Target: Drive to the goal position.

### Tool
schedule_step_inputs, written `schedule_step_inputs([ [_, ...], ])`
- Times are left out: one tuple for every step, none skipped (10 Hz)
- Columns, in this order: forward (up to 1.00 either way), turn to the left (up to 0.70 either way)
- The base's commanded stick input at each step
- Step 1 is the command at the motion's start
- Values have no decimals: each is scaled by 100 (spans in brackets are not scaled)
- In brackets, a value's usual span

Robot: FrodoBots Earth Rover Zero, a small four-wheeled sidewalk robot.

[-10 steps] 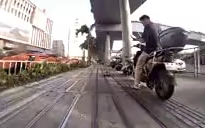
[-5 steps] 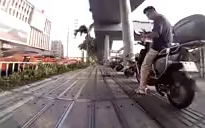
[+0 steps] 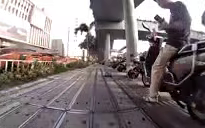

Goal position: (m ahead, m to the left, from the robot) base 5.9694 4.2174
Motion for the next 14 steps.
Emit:
schedule_step_inputs([
  [45, 0],
  [45, 0],
  [45, 0],
  [45, 0],
  [45, 0],
  [45, 0],
  [45, 0],
  [45, 0],
  [45, 0],
  [45, 0],
  [45, 0],
  [45, 0],
  [45, 0],
  [45, 0],
])
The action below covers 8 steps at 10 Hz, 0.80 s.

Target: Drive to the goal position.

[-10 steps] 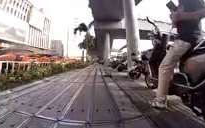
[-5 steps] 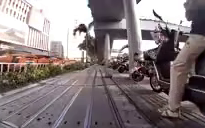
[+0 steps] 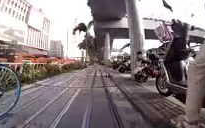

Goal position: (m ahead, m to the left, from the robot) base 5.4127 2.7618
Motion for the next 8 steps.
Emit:
schedule_step_inputs([
  [45, 0],
  [45, 0],
  [45, 0],
  [45, 0],
  [45, 0],
  [45, 0],
  [45, 0],
  [45, 0],
])
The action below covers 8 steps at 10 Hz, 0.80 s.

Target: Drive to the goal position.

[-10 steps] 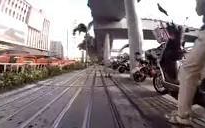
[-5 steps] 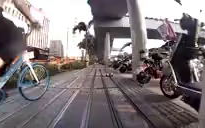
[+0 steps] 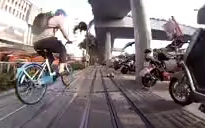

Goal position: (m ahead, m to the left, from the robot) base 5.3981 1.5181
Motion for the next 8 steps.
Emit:
schedule_step_inputs([
  [45, 0],
  [45, 0],
  [45, 0],
  [45, 0],
  [45, 0],
  [45, 0],
  [45, 0],
  [45, 0],
])
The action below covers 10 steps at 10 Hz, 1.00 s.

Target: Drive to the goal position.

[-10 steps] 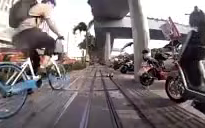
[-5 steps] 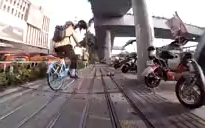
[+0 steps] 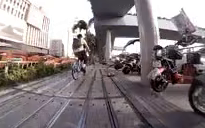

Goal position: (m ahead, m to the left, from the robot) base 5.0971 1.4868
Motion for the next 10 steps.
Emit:
schedule_step_inputs([
  [45, 0],
  [45, 0],
  [45, 0],
  [45, 0],
  [45, 0],
  [45, 0],
  [45, 0],
  [45, 0],
  [45, 0],
  [45, 0],
])
